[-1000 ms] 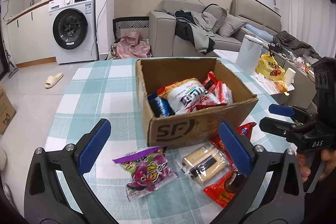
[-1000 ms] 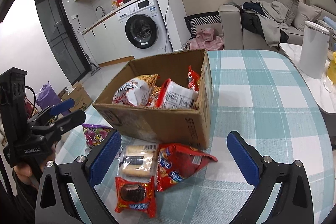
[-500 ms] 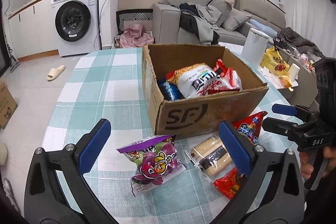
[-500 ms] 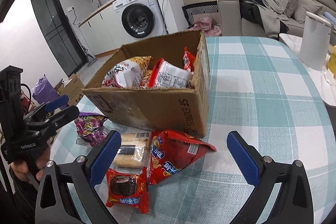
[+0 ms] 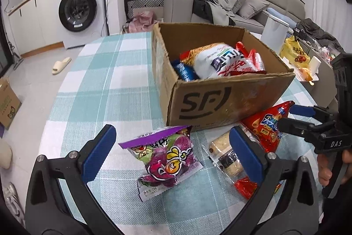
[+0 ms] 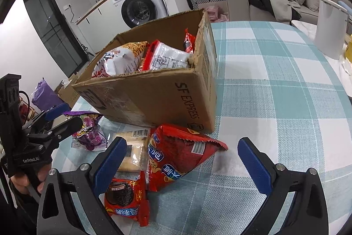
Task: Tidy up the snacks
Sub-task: 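Withdraw both tools from the box toward the remaining snacks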
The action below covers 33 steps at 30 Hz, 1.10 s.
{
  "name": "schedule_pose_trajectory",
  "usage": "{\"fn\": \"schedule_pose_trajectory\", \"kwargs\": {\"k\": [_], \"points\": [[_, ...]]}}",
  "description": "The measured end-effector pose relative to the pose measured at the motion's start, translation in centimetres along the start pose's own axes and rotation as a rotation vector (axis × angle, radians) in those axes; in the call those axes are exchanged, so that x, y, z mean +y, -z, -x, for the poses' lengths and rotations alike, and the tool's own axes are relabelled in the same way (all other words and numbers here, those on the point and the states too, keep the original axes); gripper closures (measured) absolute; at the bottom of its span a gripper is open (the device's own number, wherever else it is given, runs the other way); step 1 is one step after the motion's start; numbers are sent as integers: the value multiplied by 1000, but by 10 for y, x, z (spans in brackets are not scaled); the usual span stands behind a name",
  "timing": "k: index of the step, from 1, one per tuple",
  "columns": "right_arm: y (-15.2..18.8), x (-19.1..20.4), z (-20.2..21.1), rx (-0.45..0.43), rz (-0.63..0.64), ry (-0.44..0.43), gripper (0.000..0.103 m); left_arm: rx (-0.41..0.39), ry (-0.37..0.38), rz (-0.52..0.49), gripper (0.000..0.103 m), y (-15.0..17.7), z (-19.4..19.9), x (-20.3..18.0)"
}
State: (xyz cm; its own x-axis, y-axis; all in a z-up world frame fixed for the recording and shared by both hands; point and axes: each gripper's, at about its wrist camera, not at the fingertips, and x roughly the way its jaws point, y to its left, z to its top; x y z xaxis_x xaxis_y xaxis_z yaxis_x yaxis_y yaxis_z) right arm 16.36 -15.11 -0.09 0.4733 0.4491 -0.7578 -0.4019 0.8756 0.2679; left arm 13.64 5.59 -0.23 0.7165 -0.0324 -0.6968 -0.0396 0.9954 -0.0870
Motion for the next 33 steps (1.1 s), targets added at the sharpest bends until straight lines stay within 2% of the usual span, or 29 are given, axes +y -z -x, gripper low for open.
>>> {"fn": "schedule_pose_trajectory", "kwargs": {"k": [5,13,16,26,33], "points": [[2,0,-9,21,-2,7,0,-2,-4,36,1,3,-5,8],[3,3,-21,35,0,22,1,27,-7,29,1,6,-19,9],[3,5,-22,19,14,60,1,41,-4,28,1,8,-23,9],[3,-6,-29,49,9,132,1,78,-28,35,1,10,-40,16],[3,-15,-28,42,-16,109,1,98,-35,31,1,11,-50,19]]}}
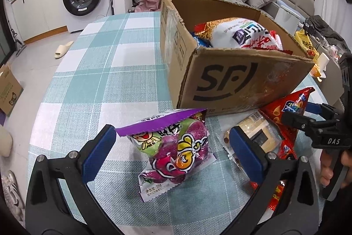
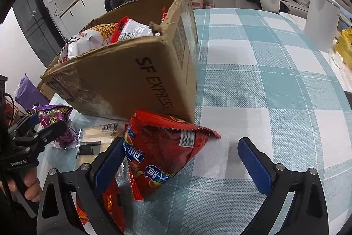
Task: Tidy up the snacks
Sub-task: 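Withdraw both tools from the box toward the remaining snacks, then grasp the purple candy bag with the left tool while the right tool grasps the red chip bag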
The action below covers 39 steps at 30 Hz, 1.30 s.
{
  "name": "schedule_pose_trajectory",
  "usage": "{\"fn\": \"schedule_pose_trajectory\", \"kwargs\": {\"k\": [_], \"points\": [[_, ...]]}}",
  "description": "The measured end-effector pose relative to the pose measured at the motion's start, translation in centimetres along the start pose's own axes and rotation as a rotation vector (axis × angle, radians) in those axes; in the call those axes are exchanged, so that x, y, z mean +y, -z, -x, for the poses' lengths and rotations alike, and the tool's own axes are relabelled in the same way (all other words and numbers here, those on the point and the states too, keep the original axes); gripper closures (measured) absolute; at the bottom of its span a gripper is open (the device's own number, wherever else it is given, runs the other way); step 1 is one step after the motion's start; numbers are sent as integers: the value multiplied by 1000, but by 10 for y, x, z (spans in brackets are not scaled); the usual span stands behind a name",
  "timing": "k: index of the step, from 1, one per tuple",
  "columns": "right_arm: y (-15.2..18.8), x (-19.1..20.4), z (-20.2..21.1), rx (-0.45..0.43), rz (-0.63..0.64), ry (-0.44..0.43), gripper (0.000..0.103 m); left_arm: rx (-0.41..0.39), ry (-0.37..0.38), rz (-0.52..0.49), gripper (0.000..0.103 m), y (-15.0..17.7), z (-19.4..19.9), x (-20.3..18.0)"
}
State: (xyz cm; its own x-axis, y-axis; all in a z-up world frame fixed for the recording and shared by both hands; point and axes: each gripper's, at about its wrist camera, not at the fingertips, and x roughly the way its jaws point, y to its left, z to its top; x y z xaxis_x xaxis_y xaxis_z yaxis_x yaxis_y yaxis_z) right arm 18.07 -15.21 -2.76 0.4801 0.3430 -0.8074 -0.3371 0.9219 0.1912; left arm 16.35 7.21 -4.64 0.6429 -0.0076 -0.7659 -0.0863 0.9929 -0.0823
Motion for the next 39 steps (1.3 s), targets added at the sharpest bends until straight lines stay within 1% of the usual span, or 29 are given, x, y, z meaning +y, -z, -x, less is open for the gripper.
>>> {"fn": "schedule_pose_trajectory", "kwargs": {"k": [6,8,10,13,17,18,19,23,27,37,39], "points": [[1,2,0,-21,-2,-8,2,9,-1,1,1,1,-5,1],[0,2,1,-24,3,-16,7,9,0,0,1,2,-5,1],[1,4,2,-24,8,-23,18,9,1,-1,1,2,-5,1],[1,6,3,-22,15,-37,25,9,1,-2,1,3,-4,1],[2,5,6,-25,8,-54,31,8,2,-4,1,3,-2,0],[2,5,7,-24,6,-68,38,8,3,-4,1,3,-2,0],[2,5,8,-27,5,-73,41,8,3,-4,1,3,-3,0],[3,6,12,-29,13,-81,43,8,2,-4,1,3,-2,0],[2,5,15,-29,15,-103,48,8,5,-6,1,4,-1,-1],[2,9,22,-36,30,-114,49,13,20,-16,1,5,-1,-4],[3,8,23,-37,31,-114,49,14,33,-16,3,6,0,-4]]}}
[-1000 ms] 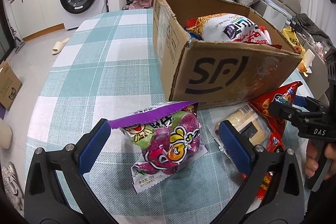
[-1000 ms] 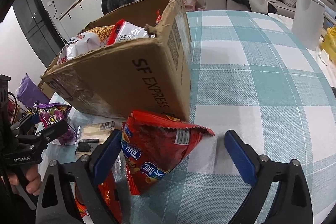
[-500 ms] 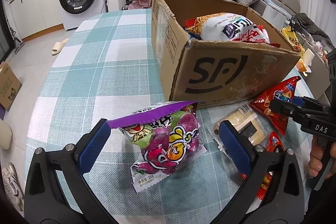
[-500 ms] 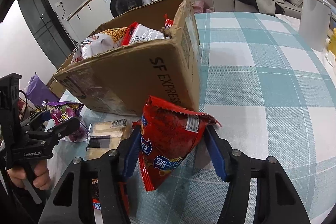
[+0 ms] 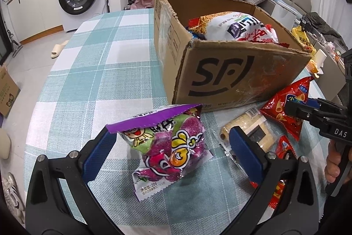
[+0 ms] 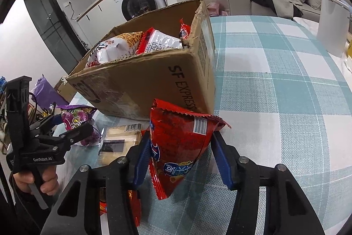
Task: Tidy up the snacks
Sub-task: 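Grasp the purple candy bag with the left tool while the right tool grasps the red chip bag, then lift both held bags toward the open box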
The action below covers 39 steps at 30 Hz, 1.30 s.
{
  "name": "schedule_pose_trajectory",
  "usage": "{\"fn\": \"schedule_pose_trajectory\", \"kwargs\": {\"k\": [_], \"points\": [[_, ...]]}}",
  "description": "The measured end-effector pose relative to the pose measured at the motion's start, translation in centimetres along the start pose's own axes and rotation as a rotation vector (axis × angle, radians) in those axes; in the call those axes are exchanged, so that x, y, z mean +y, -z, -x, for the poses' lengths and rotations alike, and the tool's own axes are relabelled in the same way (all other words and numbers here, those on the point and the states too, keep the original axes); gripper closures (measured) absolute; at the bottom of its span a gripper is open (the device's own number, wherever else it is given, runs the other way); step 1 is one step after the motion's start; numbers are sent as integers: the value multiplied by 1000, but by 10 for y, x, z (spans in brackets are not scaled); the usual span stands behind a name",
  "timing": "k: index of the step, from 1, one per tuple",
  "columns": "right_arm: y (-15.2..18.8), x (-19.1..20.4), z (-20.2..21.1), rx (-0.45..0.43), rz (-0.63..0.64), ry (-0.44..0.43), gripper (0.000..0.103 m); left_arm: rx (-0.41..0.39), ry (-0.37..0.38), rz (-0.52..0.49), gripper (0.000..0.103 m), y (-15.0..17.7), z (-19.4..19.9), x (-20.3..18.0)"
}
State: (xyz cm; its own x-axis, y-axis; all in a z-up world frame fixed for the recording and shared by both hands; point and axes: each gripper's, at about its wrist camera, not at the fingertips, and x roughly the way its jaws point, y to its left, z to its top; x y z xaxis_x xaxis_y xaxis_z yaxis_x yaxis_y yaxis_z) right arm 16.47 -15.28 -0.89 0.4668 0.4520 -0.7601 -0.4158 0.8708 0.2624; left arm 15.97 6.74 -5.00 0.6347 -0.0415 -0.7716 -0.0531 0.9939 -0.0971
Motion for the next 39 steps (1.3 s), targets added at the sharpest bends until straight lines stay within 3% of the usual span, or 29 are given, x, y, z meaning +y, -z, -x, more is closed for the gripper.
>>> {"fn": "schedule_pose_trajectory", "kwargs": {"k": [4,7,9,12,22,39], "points": [[0,0,0,0,0,-1,49,7,4,-18,15,1,0,-3],[0,0,1,-1,0,0,49,21,11,-26,28,2,-2,-5],[0,0,1,-2,-1,0,49,26,11,-30,45,3,-2,-5],[0,0,1,-2,-2,1,49,24,15,-31,54,3,-1,-5],[0,4,9,-14,14,-13,49,-26,65,-39,54,0,16,-10],[-1,12,41,-70,38,-69,49,-73,87,-47,54,0,43,-19]]}}
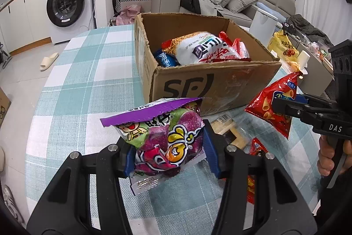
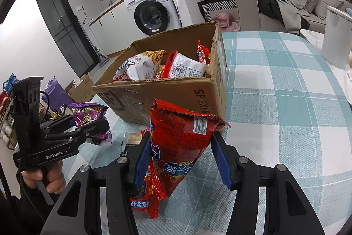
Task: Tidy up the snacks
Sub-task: 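Lift both held bags toward the open box, then carry both held bags over the open box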
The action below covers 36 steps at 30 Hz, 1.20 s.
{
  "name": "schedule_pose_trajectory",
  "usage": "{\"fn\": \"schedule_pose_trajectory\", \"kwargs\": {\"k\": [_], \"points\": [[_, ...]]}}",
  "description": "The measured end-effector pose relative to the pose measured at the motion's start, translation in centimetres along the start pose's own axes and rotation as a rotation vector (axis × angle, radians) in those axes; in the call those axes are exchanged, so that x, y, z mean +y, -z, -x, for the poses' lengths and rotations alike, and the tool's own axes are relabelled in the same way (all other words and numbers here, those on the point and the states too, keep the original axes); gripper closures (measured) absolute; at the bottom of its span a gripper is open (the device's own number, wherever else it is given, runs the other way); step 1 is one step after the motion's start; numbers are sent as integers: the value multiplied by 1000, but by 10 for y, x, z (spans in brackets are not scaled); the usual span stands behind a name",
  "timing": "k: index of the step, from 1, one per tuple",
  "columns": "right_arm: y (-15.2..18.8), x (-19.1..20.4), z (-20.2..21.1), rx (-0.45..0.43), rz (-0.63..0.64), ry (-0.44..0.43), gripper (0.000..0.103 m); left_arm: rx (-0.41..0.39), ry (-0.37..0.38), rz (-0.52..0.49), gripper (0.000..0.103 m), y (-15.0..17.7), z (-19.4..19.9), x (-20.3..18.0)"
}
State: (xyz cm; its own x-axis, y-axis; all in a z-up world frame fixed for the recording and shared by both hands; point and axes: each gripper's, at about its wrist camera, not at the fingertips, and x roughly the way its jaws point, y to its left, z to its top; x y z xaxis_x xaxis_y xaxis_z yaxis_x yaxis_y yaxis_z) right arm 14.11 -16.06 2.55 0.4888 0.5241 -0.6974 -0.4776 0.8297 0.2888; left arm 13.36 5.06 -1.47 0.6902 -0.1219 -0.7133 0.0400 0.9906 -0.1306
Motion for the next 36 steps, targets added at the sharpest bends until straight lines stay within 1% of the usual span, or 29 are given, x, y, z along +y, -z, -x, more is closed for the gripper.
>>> {"fn": "schedule_pose_trajectory", "kwargs": {"k": [12,23,36], "points": [[-4,5,16,-49,7,-31,49,-32,11,9,54,-3,15,-1],[-8,9,28,-92,7,-41,49,-66,15,18,54,-7,31,-2],[-12,18,47,-160,13,-53,49,-132,16,39,54,-17,57,2]]}}
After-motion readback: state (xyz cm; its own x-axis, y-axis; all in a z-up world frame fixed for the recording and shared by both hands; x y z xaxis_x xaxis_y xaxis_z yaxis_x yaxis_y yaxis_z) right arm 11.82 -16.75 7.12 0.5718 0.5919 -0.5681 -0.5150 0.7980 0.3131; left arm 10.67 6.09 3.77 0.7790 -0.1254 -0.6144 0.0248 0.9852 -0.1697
